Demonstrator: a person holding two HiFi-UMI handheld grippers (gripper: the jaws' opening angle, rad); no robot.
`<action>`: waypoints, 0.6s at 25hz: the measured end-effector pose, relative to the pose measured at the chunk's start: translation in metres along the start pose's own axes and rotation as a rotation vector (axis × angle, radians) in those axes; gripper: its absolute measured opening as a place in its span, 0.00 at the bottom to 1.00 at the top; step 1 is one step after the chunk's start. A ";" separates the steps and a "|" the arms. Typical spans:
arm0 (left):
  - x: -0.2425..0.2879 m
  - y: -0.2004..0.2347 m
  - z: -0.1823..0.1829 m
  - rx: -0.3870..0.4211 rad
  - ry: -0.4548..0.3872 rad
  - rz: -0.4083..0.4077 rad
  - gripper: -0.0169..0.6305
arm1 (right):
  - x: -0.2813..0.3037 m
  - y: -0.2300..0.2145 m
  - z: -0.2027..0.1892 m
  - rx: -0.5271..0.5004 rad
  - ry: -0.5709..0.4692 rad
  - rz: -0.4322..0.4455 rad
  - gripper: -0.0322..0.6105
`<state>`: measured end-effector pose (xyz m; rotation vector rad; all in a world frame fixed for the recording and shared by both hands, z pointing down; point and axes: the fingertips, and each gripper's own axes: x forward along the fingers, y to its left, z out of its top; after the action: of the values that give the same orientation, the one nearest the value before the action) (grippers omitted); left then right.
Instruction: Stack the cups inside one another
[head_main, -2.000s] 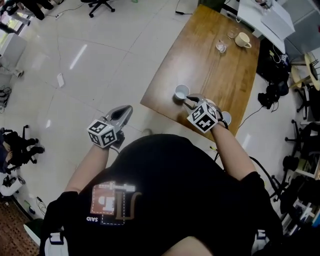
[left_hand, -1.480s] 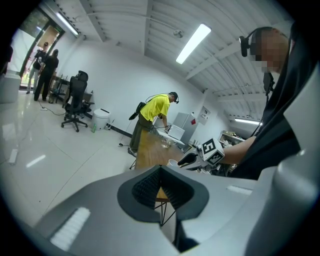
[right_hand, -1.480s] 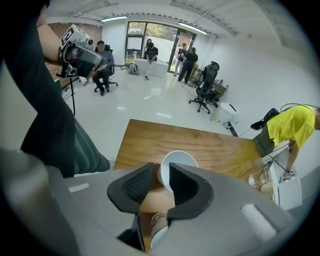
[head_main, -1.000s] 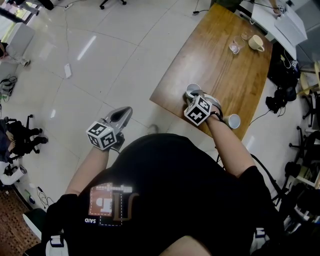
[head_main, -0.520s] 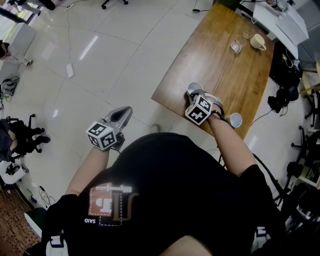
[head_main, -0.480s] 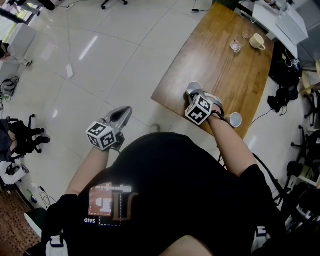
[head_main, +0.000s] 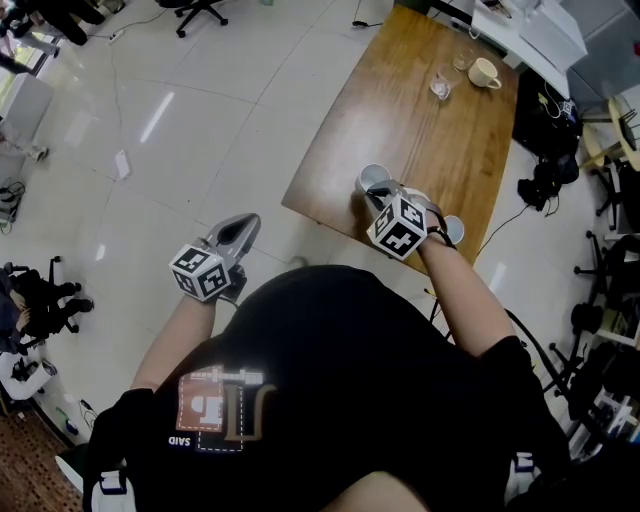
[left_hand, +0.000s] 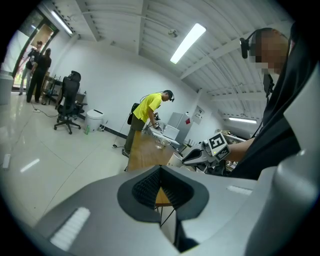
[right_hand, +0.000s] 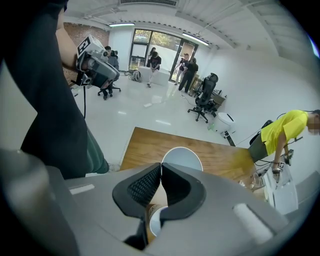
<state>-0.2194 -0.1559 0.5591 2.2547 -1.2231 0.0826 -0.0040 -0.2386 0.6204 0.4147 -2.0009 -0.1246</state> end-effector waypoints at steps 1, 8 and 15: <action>0.004 -0.003 0.000 0.003 0.000 -0.010 0.03 | -0.006 -0.001 -0.001 0.001 -0.009 -0.003 0.09; 0.034 -0.031 0.004 0.025 0.002 -0.078 0.03 | -0.045 -0.002 -0.008 -0.006 -0.050 -0.019 0.09; 0.051 -0.048 0.006 0.035 0.003 -0.119 0.03 | -0.078 -0.009 -0.028 -0.013 -0.044 -0.038 0.09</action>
<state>-0.1533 -0.1778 0.5484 2.3510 -1.0917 0.0620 0.0544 -0.2174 0.5641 0.4456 -2.0351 -0.1715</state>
